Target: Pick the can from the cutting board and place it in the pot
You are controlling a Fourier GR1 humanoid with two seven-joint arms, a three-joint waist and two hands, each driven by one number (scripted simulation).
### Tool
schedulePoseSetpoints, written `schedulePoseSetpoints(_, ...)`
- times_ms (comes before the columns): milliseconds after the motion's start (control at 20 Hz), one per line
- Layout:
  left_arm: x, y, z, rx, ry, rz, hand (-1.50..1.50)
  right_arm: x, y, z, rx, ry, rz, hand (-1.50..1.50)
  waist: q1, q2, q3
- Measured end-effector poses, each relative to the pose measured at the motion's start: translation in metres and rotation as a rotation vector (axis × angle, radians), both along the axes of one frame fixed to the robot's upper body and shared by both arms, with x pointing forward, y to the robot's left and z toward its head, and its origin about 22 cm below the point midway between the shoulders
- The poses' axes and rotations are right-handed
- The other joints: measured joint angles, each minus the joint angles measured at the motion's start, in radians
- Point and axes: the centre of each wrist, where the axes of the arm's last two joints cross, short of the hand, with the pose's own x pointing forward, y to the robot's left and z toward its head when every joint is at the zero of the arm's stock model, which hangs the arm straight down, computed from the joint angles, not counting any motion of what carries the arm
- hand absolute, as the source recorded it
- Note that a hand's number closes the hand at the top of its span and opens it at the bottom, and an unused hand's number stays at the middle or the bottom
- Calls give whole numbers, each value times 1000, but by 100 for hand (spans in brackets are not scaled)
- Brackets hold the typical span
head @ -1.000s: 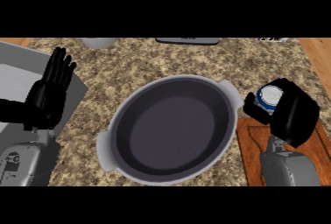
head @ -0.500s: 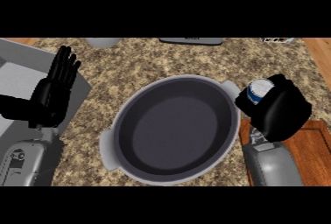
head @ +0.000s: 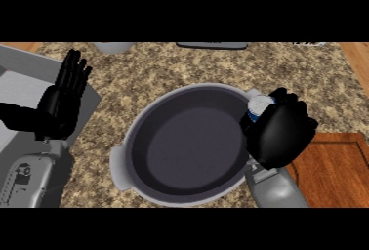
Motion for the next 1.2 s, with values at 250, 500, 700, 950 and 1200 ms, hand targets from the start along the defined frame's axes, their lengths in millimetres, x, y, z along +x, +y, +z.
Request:
schedulePoseSetpoints(250, -1, 0, -3, -2, -3, 11, 0, -8, 3, -7, -9, 52, -6, 150, -10, 3, 3)
schedulePoseSetpoints(500, 0, 0, -3, -5, -9, 15, 0, -14, -10, -16, 110, 133, -4, -150, -14, 7, 6)
schedulePoseSetpoints(700, -1, 3, -3, -6, -9, 17, 0, -19, -14, -23, 221, 172, 30, -150, -10, 8, 6)
schedulePoseSetpoints(950, 0, 5, -2, -5, -2, 18, 0, -22, 1, -30, 259, 159, 122, -150, -12, 9, 6)
schedulePoseSetpoints(1200, -2, 5, -5, -9, 4, 16, 0, -22, 11, -15, 263, 6, 199, -150, -10, 5, 5)
